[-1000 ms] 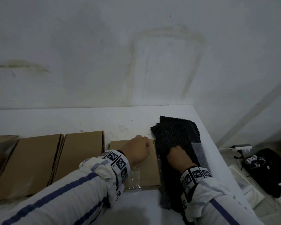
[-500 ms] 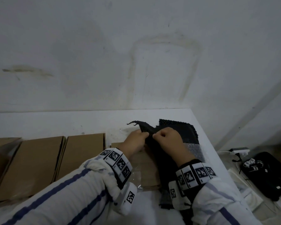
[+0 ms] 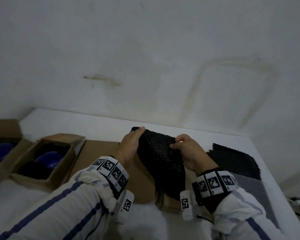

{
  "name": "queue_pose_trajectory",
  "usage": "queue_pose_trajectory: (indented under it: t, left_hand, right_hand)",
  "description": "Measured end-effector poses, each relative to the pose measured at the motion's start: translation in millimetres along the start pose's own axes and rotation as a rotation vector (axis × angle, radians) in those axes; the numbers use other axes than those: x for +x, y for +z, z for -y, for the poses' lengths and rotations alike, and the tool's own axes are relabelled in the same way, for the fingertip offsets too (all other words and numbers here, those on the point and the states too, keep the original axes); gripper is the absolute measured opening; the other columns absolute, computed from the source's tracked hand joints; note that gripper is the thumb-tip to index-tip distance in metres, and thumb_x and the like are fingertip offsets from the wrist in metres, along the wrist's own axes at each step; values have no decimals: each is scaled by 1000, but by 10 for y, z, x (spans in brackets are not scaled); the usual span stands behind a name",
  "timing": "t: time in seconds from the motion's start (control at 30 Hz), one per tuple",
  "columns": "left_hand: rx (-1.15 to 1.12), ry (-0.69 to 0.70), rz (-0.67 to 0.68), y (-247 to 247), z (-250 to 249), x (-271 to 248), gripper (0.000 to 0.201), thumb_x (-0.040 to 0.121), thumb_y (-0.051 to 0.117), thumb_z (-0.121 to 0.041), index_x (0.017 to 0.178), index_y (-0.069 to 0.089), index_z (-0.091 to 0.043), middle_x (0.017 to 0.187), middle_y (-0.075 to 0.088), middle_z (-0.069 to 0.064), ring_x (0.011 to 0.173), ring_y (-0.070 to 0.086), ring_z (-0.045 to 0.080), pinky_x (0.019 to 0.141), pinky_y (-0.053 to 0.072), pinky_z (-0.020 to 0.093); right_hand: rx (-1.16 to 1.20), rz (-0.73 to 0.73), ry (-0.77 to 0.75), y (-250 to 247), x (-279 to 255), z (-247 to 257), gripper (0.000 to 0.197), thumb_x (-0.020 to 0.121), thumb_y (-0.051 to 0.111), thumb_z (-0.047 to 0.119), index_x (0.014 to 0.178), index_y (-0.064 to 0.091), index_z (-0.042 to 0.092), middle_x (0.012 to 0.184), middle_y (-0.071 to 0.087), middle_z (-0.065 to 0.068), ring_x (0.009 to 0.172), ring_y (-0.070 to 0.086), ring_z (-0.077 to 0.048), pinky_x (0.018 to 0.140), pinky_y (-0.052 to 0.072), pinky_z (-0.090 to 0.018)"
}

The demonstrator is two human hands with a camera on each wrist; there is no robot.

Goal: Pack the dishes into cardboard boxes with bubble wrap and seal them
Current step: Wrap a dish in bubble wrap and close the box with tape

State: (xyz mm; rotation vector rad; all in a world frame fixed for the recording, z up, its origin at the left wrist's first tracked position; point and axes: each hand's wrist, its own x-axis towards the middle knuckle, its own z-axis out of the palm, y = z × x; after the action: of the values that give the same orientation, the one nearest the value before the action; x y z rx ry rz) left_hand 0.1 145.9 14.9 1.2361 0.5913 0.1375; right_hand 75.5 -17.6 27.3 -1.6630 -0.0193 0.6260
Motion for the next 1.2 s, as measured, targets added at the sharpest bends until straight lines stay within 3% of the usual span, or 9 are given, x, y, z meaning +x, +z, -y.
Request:
queue_pose_trajectory:
  t: [0.2, 0.33, 0.43, 0.6, 0.73, 0.8, 0.9, 1.1, 1.2]
  left_hand:
    - [191, -151, -128, -1231, -215, -59, 63, 79, 69, -46, 122, 57, -1, 119, 64, 14, 102, 63, 32, 94, 51, 46]
    - [242, 6, -260, -1912, -511, -141, 34, 89, 64, -36, 106, 64, -6, 107, 67, 13, 97, 64, 32, 92, 52, 46]
    - [278, 152, -317, -2357, -734, -161, 27, 87, 67, -34, 94, 66, -8, 93, 68, 13, 86, 65, 30, 84, 53, 44]
    - [115, 244, -351, -2829, -993, -214, 11, 94, 51, -6, 95, 62, -6, 74, 63, 5, 58, 62, 11, 51, 50, 22]
    - [-124, 115, -372, -3096, -932, -192, 40, 89, 55, -34, 112, 58, -1, 105, 63, 14, 93, 64, 30, 78, 57, 42]
    - [125, 99, -407, -3229, -832, -183, 29, 89, 60, -28, 94, 62, 0, 93, 65, 14, 92, 63, 32, 82, 53, 44]
    - [720, 146, -431, -3395, -639, -151, 17, 82, 59, -2, 76, 43, -7, 73, 48, 5, 75, 49, 25, 61, 38, 34]
    - [1642, 434, -199, -3500, -361, -191, 32, 81, 53, -6, 111, 56, -17, 110, 46, 10, 101, 46, 32, 71, 38, 38]
    - [1846, 433, 2, -3503, -348, -201, 37, 86, 52, -21, 122, 58, -25, 127, 43, 6, 115, 39, 29, 89, 31, 38]
  right_hand:
    - [-3, 102, -130, 1178, 39, 153, 35, 81, 47, -15, 88, 61, 17, 96, 59, -10, 81, 57, -19, 63, 48, -25]
    - [-373, 136, -306, 1913, 11, 251, 47, 82, 52, -7, 123, 54, 16, 114, 54, -4, 91, 54, -15, 66, 47, -19]
    - [-758, -66, -540, 2437, -5, 350, 28, 84, 56, 11, 109, 59, 22, 112, 56, -2, 103, 53, -24, 87, 45, -38]
    - [-807, -276, -985, 3024, -88, 455, 13, 72, 61, 9, 82, 66, 15, 112, 53, -9, 105, 45, -31, 81, 24, -33]
    - [-1009, -98, -1140, 3319, -100, 194, 16, 54, 58, 13, 69, 60, 17, 111, 63, -9, 106, 51, -27, 78, 35, -39]
    - [-1152, 112, -1074, 3413, -82, 1, 18, 56, 59, 12, 73, 60, 15, 107, 63, -9, 100, 58, -31, 75, 37, -37]
    - [-1286, 431, -876, 3500, -84, -228, 13, 72, 55, 2, 84, 55, 8, 110, 54, -12, 99, 51, -31, 72, 36, -31]
    - [-1523, 588, -776, 3609, -147, -346, 10, 80, 55, 19, 87, 57, 13, 111, 50, -8, 92, 49, -27, 72, 30, -27]
    - [-1550, 627, -650, 3617, -112, -346, 29, 77, 46, 41, 61, 46, 17, 86, 52, -2, 87, 49, -25, 73, 30, -29]
